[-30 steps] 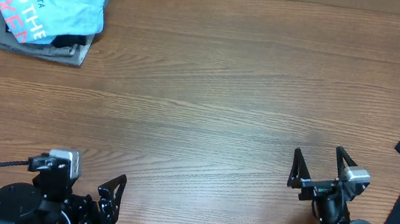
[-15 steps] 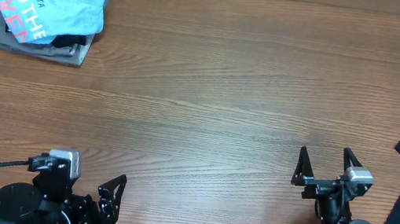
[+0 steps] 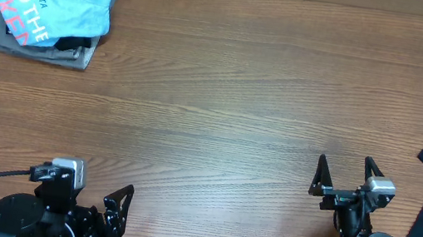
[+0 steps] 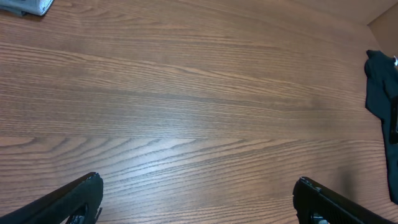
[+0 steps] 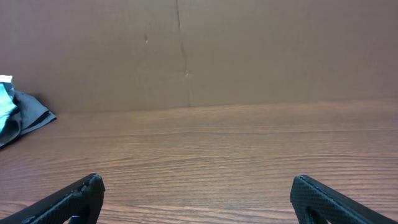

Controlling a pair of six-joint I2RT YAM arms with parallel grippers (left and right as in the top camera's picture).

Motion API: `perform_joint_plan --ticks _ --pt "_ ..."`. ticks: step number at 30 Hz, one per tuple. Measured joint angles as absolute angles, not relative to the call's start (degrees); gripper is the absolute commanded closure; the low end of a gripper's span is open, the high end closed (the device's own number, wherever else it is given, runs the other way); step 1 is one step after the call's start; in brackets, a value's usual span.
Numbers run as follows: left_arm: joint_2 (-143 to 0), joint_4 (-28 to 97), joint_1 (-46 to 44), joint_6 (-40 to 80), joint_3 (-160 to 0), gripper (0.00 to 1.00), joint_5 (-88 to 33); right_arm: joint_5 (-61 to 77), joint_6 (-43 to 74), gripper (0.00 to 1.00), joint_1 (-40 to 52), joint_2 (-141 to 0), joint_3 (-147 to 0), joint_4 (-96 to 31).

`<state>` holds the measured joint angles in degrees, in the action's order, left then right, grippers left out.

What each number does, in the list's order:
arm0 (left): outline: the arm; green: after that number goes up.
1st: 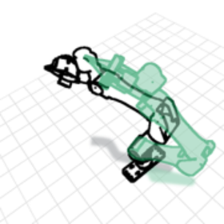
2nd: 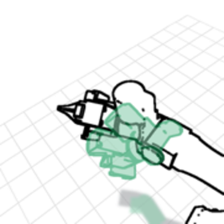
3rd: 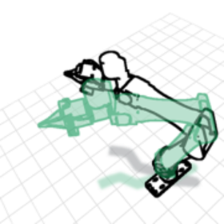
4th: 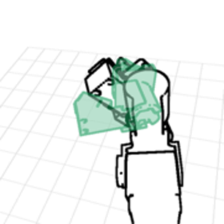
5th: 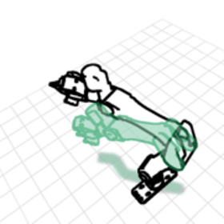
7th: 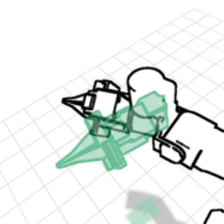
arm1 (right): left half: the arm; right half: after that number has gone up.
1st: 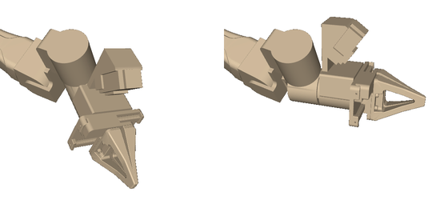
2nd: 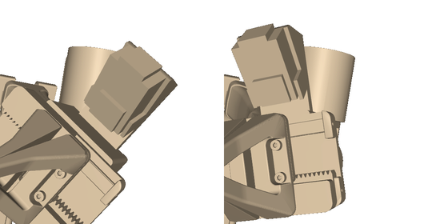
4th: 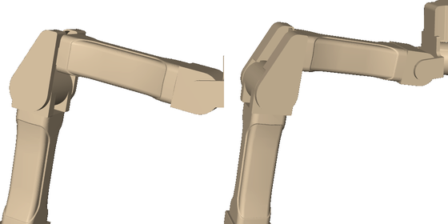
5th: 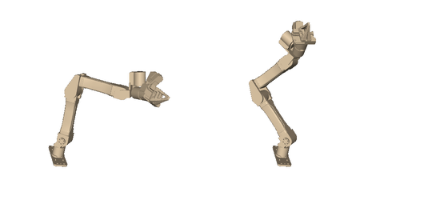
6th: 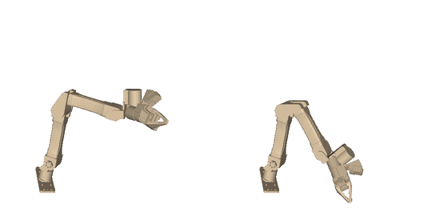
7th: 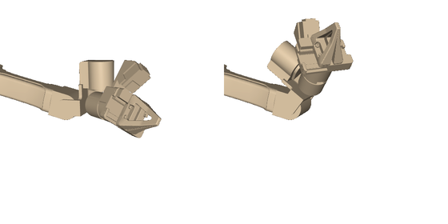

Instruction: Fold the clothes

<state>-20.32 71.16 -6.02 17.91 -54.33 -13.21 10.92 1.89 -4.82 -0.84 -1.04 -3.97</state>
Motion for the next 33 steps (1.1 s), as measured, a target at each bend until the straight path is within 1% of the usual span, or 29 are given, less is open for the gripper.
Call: perform_joint_plan --ticks 22,26,33 --pt "-20.3 71.0 -6.0 17.9 -54.3 0.0 -13.1 10.9 1.9 0.0 -4.8 -0.8 -1.0 -4.0" --pt "-19.9 66.6 -6.3 17.6 -54.0 0.0 -12.5 10.9 1.9 0.0 -4.8 -0.8 -1.0 -4.0" --pt "-13.5 56.8 -9.2 10.7 -48.4 0.0 -12.1 10.7 1.9 0.0 -4.8 -0.8 -1.0 -4.0"
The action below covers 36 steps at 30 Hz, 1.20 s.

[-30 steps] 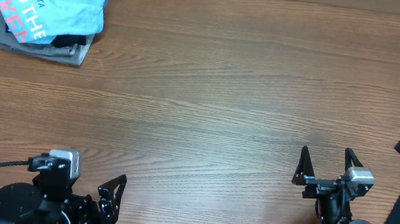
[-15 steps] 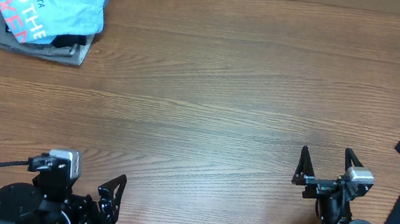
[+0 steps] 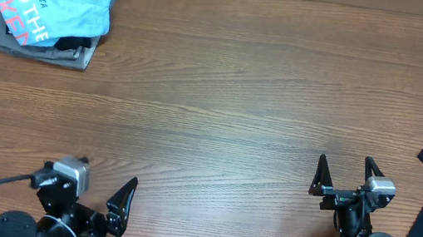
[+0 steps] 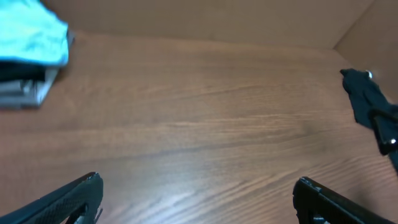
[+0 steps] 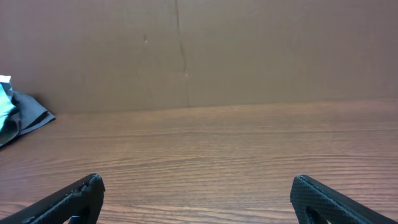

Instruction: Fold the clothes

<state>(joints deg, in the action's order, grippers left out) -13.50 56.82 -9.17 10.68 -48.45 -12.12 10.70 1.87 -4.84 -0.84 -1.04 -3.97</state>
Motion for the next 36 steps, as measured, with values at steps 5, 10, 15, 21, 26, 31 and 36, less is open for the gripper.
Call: perform_joint_plan --ticks 5,10,15,21,26,31,36 --pt "-9.0 47.0 -9.3 5.1 -40.1 0.0 -12.1 10.5 1.9 0.0 -4.8 -0.8 -1.0 -4.0" --pt "-5.5 33.3 -9.3 -0.4 -29.4 0.0 -12.1 10.5 1.9 0.0 -4.8 -0.8 -1.0 -4.0" --pt "-2.4 18.5 -9.0 -3.8 -19.4 0.0 -12.1 10.5 1.9 0.0 -4.8 -0.8 -1.0 -4.0" --pt "-1.1 8.7 -8.0 -7.7 -12.2 0.0 -11.7 10.5 1.9 0.0 -4.8 -0.8 -1.0 -4.0" --pt "-1.0 4.6 -7.7 -11.9 -9.3 0.0 -11.7 10.5 1.9 0.0 -4.8 -0.8 -1.0 -4.0" --pt "-1.0 0.1 -7.0 -13.8 -6.4 0.0 -11.7 10.5 1.9 0.0 -4.8 -0.8 -1.0 -4.0" --pt "-0.9 -6.9 -6.6 -14.2 -2.1 0.0 -11.7 10.5 1.9 0.0 -4.8 -0.8 -1.0 -4.0"
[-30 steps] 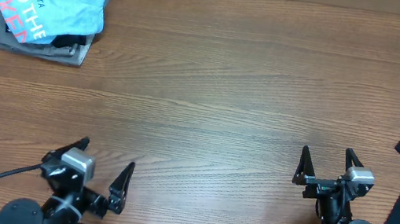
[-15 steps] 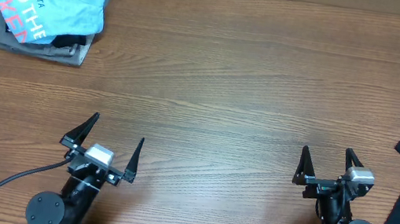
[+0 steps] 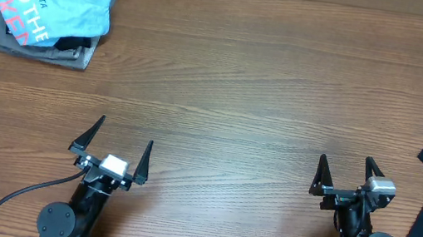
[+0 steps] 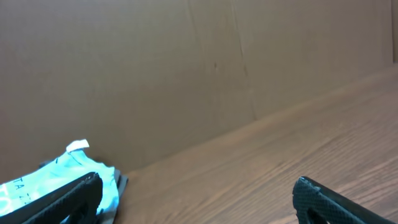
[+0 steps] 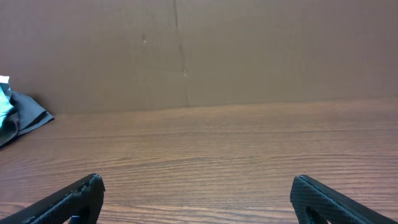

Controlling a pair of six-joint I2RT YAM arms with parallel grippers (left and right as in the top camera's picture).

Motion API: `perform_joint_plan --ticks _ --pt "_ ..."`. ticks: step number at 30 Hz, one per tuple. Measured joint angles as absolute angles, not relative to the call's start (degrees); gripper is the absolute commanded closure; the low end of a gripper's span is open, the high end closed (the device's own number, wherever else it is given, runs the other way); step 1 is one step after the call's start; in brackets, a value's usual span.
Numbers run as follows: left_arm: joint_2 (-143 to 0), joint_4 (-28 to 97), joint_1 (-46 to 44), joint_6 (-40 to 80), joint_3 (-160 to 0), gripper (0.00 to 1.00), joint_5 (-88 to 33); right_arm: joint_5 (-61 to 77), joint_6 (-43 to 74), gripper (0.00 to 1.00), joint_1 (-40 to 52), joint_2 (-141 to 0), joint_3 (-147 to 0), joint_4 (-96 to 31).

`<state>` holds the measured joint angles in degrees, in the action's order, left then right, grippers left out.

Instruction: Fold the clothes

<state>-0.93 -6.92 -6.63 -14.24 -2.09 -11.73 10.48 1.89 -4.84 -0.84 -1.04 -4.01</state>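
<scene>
A stack of folded clothes [image 3: 52, 6], topped by a light blue T-shirt with red lettering, lies at the table's far left corner; it also shows as the folded stack [image 4: 56, 186] and as the stack's edge [image 5: 18, 118]. A black garment lies unfolded at the right edge. My left gripper [image 3: 118, 140] stands open near the front edge, left of centre, holding nothing. My right gripper [image 3: 347, 168] stands open near the front right, also holding nothing, a short way left of the black garment.
A brown cardboard wall [image 5: 186, 50] backs the far side of the wooden table [image 3: 231, 96]. Both arm bases sit at the front edge.
My left arm has swung round: its gripper, which lay low pointing right near the front left, now points toward the far wall, further right. The right arm has not moved.
First my left gripper lay folded low at the front left, facing across the table toward the black garment. Then it had turned partly toward the far side. Now it faces the back wall, open. The right gripper and both piles stayed put throughout.
</scene>
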Motion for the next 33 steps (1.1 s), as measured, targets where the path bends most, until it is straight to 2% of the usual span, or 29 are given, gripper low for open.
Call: perform_joint_plan --ticks 10,24,33 --pt "-0.9 -8.9 -6.6 -15.3 -0.6 0.0 -11.6 10.5 1.9 0.0 -4.8 -0.8 -1.0 -4.1" --pt "-0.9 3.5 -4.6 -15.5 -0.5 0.0 -3.8 10.5 1.8 0.0 -4.8 -0.8 -1.0 -4.0" --pt "-0.9 4.1 -3.6 -15.5 -0.5 0.0 -3.1 10.5 1.9 0.0 -4.8 -0.8 -1.0 -4.1"
